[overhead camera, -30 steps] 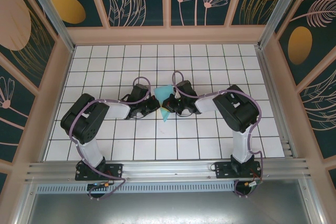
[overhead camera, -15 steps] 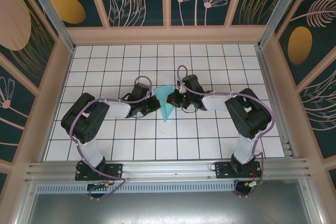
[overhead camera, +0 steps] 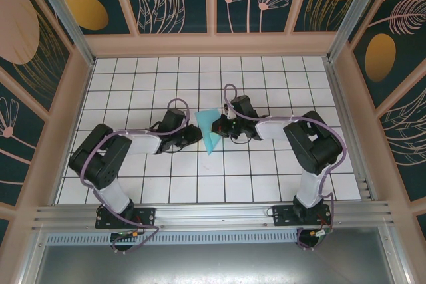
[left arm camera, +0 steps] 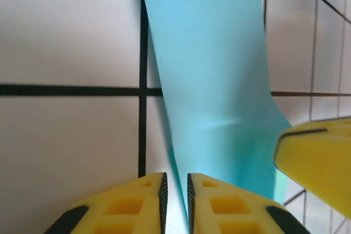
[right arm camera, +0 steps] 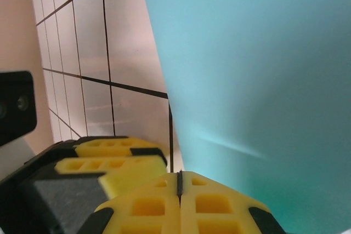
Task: Fold a paper plane with a square sheet of paper (pick it up from the middle)
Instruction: Third fold the triangle at the center of the table.
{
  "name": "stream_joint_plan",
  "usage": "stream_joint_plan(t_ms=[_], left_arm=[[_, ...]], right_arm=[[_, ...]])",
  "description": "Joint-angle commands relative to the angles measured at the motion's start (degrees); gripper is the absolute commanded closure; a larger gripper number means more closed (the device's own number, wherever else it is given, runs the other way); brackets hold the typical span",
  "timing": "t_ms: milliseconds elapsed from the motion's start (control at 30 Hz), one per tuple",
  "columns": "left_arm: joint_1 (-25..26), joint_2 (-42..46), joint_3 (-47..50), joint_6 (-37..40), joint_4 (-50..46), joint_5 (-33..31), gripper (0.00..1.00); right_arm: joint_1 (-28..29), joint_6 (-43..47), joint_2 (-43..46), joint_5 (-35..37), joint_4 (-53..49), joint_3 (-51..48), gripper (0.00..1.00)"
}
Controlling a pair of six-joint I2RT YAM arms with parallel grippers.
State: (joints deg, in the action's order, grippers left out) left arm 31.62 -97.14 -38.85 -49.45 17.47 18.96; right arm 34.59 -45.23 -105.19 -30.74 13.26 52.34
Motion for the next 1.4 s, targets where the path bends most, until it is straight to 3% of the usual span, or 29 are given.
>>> stream_joint_plan(t_ms=[0,200,767,967,1067,1233,1367], left_arm=[[0.4,2.5,2.5,-0.7,6.6,5.1,0.74],[0.4,2.2,5.6,-2.5,14.5,10.6,0.68],[0.5,-4.6,3.4,-5.2,22.6,15.5,0.68],[0.5,-6.7,2.2,-6.4,24.8,16.4,0.72],[0.4,-7.2,2.0,-6.2,24.2,15.6,0.80],[0.5,-6.2,1.9,-4.0,19.4,11.0,0.94],[0.5,-4.4,2.0,-1.1,14.2,5.5,0.98]], right_arm=[[0.0,-0.2,-1.0,-1.9,2.1,-0.5,1.00],[0.0,-0.4,-1.1,-2.0,2.4,-0.5,1.00],[0.1,-0.8,-1.2,-2.2,2.4,0.0,1.00],[0.1,-0.9,-1.4,-2.3,2.4,0.4,1.00],[0.1,-0.9,-1.3,-2.4,2.4,0.3,1.00],[-0.3,-0.1,0.9,-0.7,1.6,-0.1,1.00],[-0.7,3.1,2.8,0.0,1.2,-0.8,0.97]])
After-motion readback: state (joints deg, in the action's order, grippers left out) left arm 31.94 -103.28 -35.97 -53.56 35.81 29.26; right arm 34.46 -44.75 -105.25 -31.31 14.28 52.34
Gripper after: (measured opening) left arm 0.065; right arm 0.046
